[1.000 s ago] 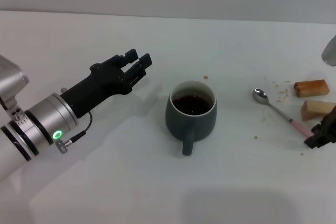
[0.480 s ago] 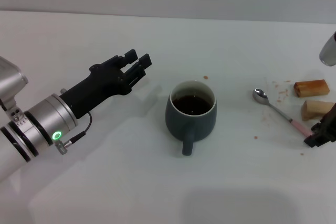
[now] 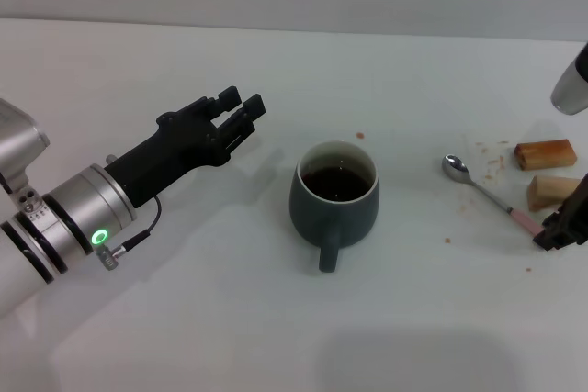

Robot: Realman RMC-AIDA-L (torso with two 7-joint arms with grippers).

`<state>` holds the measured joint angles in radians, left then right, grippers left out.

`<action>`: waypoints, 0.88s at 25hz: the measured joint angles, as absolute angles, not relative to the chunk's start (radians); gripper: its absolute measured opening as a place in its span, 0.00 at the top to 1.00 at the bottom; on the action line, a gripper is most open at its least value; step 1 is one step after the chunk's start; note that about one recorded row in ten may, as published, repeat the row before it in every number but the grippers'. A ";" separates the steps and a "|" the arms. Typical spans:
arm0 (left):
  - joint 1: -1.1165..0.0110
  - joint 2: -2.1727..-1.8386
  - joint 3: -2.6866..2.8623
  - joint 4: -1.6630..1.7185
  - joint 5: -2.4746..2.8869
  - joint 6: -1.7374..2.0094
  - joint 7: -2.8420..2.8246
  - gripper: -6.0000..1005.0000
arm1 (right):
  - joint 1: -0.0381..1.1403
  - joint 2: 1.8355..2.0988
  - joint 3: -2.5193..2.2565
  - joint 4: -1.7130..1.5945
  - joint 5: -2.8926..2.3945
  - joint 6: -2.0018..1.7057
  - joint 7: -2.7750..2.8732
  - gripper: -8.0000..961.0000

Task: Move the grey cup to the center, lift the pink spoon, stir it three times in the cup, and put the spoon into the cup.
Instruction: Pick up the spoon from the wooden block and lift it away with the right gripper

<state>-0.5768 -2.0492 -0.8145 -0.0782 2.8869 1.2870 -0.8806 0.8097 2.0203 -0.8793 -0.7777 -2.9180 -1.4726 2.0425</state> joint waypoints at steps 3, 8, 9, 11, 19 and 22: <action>-0.577 -2.049 -0.814 -0.078 2.887 1.287 -0.881 0.57 | 0.812 2.020 -0.884 -0.778 -2.918 -1.473 2.043 0.64; -0.577 -2.049 -0.815 -0.078 2.887 1.287 -0.881 0.57 | 0.813 2.020 -0.890 -0.778 -2.917 -1.473 2.043 0.74; -0.577 -2.049 -0.815 -0.078 2.887 1.287 -0.880 0.57 | 0.814 2.020 -0.895 -0.773 -2.917 -1.473 2.043 0.74; -0.577 -2.049 -0.815 -0.078 2.887 1.287 -0.881 0.57 | 0.815 2.020 -0.897 -0.770 -2.917 -1.473 2.043 0.75; -0.577 -2.049 -0.815 -0.078 2.887 1.287 -0.880 0.57 | 0.817 2.018 -0.897 -0.761 -2.917 -1.473 2.043 0.76; -0.577 -2.049 -0.815 -0.078 2.887 1.287 -0.880 0.57 | 0.817 2.017 -0.899 -0.761 -2.917 -1.473 2.043 0.77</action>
